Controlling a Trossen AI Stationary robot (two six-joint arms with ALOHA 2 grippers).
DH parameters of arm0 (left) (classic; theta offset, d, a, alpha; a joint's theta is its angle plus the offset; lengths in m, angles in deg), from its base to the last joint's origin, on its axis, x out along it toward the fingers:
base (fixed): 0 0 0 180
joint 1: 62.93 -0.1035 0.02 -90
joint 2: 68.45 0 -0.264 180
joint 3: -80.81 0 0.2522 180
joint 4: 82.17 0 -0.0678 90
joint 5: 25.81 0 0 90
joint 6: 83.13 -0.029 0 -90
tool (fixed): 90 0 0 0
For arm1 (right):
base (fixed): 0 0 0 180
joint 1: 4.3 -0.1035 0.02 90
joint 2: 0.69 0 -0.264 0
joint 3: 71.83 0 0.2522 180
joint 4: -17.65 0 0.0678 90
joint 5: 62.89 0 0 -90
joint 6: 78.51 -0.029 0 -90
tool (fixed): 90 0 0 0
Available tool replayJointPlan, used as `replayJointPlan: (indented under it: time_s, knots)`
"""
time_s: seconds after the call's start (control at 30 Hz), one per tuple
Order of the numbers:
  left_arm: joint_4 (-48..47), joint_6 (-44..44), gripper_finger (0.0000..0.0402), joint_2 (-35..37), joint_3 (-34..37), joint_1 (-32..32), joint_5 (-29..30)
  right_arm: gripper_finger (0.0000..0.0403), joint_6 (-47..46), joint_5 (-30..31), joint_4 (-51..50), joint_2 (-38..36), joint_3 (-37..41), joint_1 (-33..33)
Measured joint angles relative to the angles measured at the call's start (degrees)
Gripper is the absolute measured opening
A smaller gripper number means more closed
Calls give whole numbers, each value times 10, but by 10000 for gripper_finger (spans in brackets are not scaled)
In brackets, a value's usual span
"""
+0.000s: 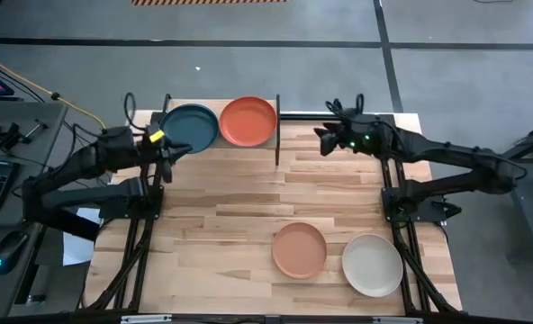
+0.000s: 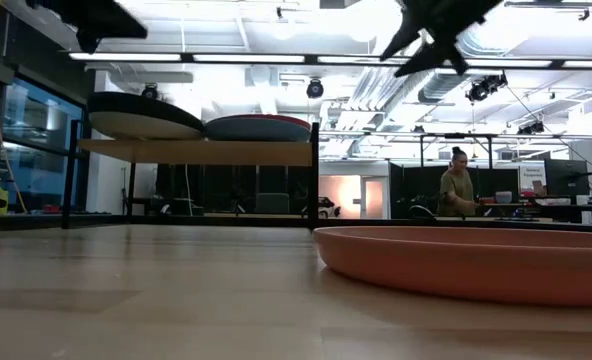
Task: Place and stack plates onto a shelf
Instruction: Stack the dark blue plate on top of the gray plate on the shelf
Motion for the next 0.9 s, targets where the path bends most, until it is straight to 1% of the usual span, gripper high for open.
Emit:
replayJointPlan:
  time_s: [0.03,0.1,0.17,0.23,0.3,0.43,0.53,0.7,0.9]
  knots:
    - [-15,-5,14,-2,0,9,7,188,-10,18,-4,-8,8,-8]
    - [-34,-13,7,-9,0,26,29,188,-21,41,-12,-18,16,-21]
    - [-70,-31,2,-15,0,46,42,188,-31,51,-13,-22,16,-30]
    - [-119,-49,1,-24,0,66,43,188,-37,57,-18,-21,16,-36]
    - [-163,-49,0,-29,0,82,53,188,-39,62,-19,-19,16,-40]
    - [-165,-58,0,-33,-13,106,123,188,-42,63,-19,-18,15,-42]
    - [-184,-60,0,-34,-13,111,170,188,-42,64,-19,-18,15,-42]
    - [-208,-39,0,-67,-15,111,182,188,-40,82,-19,-18,15,-42]
    - [-217,-17,0,-126,-15,111,199,188,-40,83,-19,-18,15,-42]
